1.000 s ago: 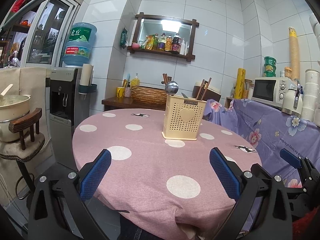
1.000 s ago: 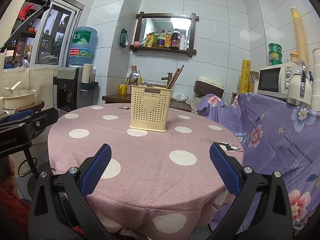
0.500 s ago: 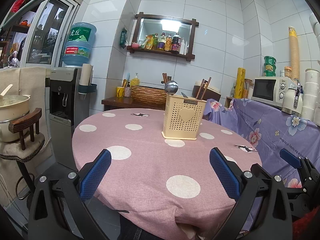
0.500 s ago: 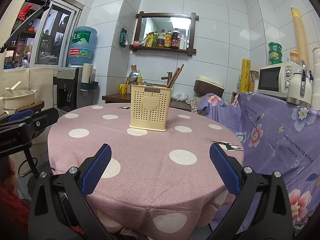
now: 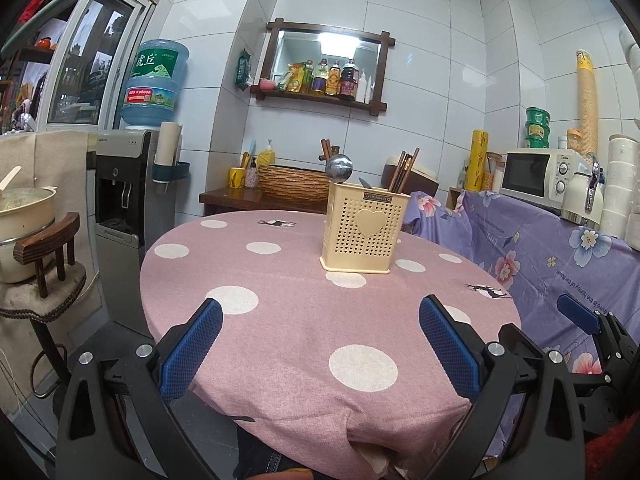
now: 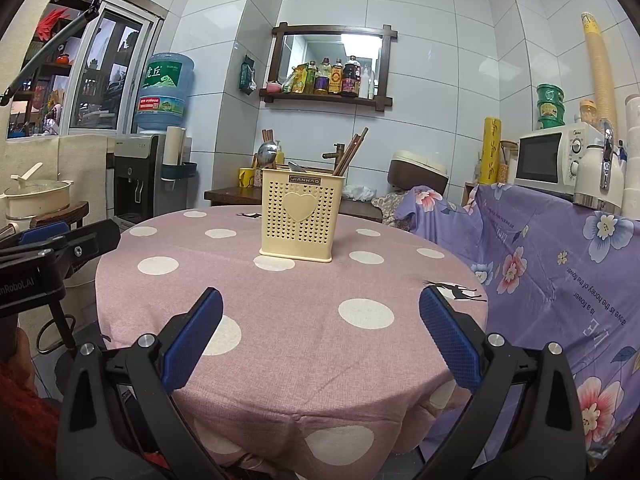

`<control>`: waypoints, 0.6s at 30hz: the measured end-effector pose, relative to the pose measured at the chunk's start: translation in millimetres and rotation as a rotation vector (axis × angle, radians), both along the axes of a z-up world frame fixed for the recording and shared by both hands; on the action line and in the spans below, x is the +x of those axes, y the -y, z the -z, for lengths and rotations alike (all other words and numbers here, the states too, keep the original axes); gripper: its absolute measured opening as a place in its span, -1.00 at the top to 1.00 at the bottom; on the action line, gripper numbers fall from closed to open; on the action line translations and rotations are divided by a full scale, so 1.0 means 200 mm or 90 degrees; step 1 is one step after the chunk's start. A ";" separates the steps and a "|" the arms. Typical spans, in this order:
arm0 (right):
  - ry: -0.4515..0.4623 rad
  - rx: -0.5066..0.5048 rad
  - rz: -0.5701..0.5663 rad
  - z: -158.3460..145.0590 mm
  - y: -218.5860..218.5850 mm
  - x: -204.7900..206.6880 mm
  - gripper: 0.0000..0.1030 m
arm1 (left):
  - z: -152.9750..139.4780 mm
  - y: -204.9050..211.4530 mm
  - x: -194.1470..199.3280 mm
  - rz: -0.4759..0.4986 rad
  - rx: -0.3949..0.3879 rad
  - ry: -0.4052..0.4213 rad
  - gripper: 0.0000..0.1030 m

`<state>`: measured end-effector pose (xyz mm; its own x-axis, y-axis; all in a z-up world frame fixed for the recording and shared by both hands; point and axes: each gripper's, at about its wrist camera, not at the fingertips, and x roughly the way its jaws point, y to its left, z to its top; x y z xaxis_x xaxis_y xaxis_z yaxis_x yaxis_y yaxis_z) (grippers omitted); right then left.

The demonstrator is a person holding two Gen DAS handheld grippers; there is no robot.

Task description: Organize utensils

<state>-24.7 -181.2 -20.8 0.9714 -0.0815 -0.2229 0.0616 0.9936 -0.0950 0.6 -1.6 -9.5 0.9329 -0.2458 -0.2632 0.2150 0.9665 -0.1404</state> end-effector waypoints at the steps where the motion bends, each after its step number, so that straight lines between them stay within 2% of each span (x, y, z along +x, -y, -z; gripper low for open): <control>1: 0.000 0.000 0.000 0.00 0.00 0.00 -0.89 | 0.00 0.00 0.00 -0.001 0.000 0.001 -0.90; 18: -0.003 0.002 0.000 0.01 0.00 0.00 -0.89 | 0.00 0.00 -0.01 0.002 0.001 0.000 -0.90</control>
